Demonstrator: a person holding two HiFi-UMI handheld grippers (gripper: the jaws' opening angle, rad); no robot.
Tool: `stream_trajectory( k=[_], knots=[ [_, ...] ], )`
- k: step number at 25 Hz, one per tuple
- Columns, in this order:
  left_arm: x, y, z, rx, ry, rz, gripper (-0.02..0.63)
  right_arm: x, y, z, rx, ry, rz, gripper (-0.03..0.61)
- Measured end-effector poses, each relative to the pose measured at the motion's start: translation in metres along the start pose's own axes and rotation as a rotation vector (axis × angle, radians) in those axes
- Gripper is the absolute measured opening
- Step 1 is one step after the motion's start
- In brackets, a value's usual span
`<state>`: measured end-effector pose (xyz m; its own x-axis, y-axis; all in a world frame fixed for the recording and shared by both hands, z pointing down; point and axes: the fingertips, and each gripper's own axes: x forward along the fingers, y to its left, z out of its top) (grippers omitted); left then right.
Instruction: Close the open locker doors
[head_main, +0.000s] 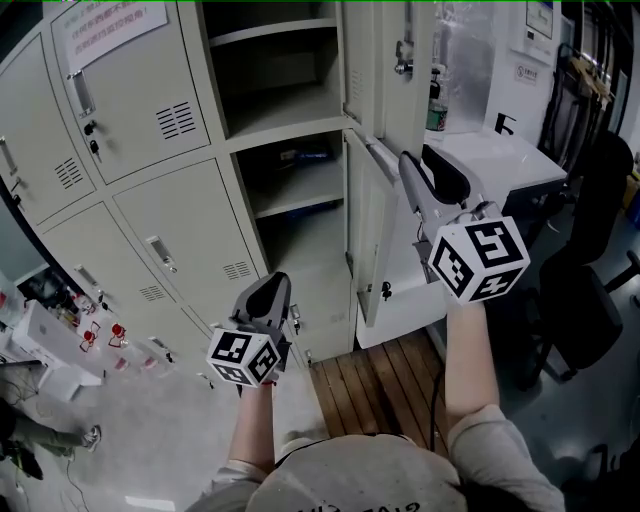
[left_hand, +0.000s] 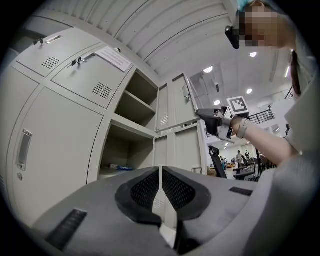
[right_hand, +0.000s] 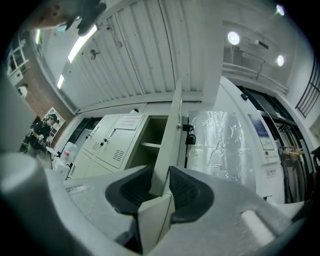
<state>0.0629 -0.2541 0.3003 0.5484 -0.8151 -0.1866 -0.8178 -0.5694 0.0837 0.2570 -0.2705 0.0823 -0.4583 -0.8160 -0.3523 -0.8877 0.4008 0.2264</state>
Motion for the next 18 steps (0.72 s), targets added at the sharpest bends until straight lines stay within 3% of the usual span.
stream_trajectory(
  k=[18],
  knots=[
    [0.018,0.026,0.008,-0.024,-0.04,-0.091,0.017,0.016,0.069,0.01,-0.101,0.1,0.097,0.115]
  ],
)
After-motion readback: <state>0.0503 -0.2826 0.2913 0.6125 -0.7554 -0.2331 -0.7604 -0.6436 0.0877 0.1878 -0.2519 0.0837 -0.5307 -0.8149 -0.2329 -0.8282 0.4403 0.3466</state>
